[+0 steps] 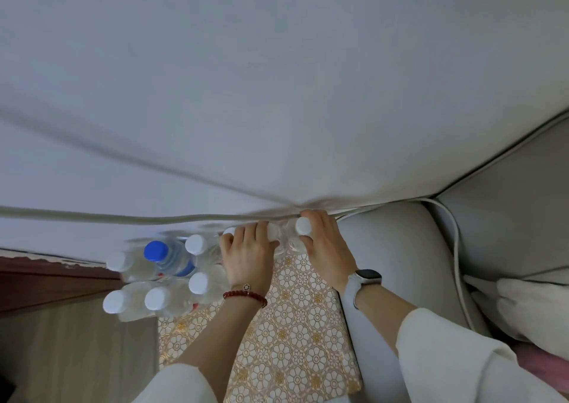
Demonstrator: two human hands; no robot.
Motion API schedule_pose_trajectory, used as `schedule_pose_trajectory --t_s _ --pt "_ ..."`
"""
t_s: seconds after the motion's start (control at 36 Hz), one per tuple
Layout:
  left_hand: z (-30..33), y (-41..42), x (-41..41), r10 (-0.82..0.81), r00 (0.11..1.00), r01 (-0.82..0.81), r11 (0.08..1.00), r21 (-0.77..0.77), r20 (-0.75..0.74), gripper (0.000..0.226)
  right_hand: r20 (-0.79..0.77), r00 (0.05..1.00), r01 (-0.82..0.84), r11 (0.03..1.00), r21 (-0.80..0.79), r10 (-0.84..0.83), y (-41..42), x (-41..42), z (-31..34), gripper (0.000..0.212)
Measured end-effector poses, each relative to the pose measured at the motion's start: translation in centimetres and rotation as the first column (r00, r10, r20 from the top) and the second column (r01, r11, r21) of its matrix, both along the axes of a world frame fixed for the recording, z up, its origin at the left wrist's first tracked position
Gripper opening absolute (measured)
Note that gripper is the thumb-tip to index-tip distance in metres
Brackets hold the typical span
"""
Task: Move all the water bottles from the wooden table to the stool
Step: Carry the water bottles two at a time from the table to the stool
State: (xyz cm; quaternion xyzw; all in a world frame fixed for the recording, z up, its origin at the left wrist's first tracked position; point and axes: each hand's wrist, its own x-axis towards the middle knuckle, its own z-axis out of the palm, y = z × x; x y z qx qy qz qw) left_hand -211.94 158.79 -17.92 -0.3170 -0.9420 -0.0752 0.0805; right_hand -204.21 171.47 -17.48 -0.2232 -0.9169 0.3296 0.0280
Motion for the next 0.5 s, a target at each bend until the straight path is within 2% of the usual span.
schedule_pose_trajectory --t_s 0.17,0.28,0.36,0.5 --pt "0.5 0.4 0.1 0.088 0.995 -0.087 0.996 -0.017 0.051 0.038 0.013 1.000 -0.013 0.999 -0.033 0.013 0.2 -0.1 0.4 0.033" --pt "0.6 0.4 0.3 0.087 0.995 -0.087 0.996 -0.009 0.053 0.039 0.016 0.999 -0.050 0.998 -0.024 0.050 0.5 -0.1 0.4 0.032" --pt "0.5 0.4 0.3 0.071 0.997 -0.071 0.997 0.004 0.032 0.043 0.021 0.999 -0.048 0.998 -0.033 0.049 0.6 -0.4 0.4 0.033" --pt "0.6 -0.1 1.1 0.039 0.998 -0.036 0.998 -0.058 0.042 0.057 -0.016 1.000 0.016 0.998 -0.064 -0.017 0.1 -0.6 0.4 0.040"
